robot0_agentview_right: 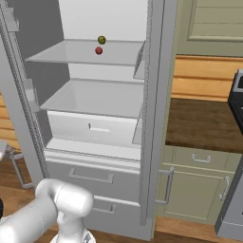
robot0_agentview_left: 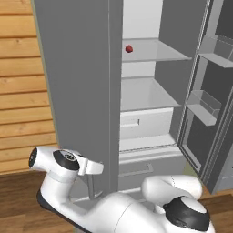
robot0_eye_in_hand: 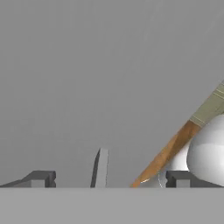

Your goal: Take the strawberry from the fridge and place it on top of the pancake, located on the dining counter.

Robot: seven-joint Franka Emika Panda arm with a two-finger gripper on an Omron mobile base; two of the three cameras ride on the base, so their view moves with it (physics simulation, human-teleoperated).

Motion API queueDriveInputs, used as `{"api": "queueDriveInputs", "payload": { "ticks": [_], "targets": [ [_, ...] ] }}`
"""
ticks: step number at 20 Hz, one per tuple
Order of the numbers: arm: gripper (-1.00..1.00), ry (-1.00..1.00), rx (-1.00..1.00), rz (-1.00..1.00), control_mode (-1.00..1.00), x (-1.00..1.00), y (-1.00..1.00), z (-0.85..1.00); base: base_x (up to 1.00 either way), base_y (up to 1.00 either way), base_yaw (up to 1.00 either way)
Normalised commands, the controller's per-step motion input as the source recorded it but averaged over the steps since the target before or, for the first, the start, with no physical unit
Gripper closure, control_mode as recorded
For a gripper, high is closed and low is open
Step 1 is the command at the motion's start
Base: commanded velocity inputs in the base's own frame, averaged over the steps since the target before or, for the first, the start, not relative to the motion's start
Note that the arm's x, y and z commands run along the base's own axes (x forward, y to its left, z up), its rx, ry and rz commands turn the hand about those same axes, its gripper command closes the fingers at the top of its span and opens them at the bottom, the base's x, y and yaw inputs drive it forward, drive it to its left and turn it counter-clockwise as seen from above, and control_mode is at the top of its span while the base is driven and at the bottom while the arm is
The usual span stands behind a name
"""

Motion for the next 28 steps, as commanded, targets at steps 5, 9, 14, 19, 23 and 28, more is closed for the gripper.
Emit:
{"api": "queueDriveInputs", "payload": {
  "ticks": [5,9,14,19,23,28],
  "targets": [
    [-1.00,-0.01,0.09,-0.22,-1.00,0.00,0.01,0.52,0.00,0.00,0.00],
    [-1.00,0.03,0.19,0.03,-1.00,0.13,-0.03,0.70,0.00,0.00,0.00],
    [-1.00,-0.13,0.29,0.03,-1.00,-0.64,-0.15,0.16,0.00,0.00,0.00],
    [-1.00,-0.39,0.17,0.15,-1.00,-1.00,-0.40,0.34,0.00,0.00,0.00],
    [-1.00,-0.15,0.33,0.19,-1.00,-0.61,-0.65,0.82,0.00,0.00,0.00],
    [-1.00,0.00,0.50,0.22,-1.00,-0.09,-0.83,0.47,0.00,0.00,0.00]
  ]
}}
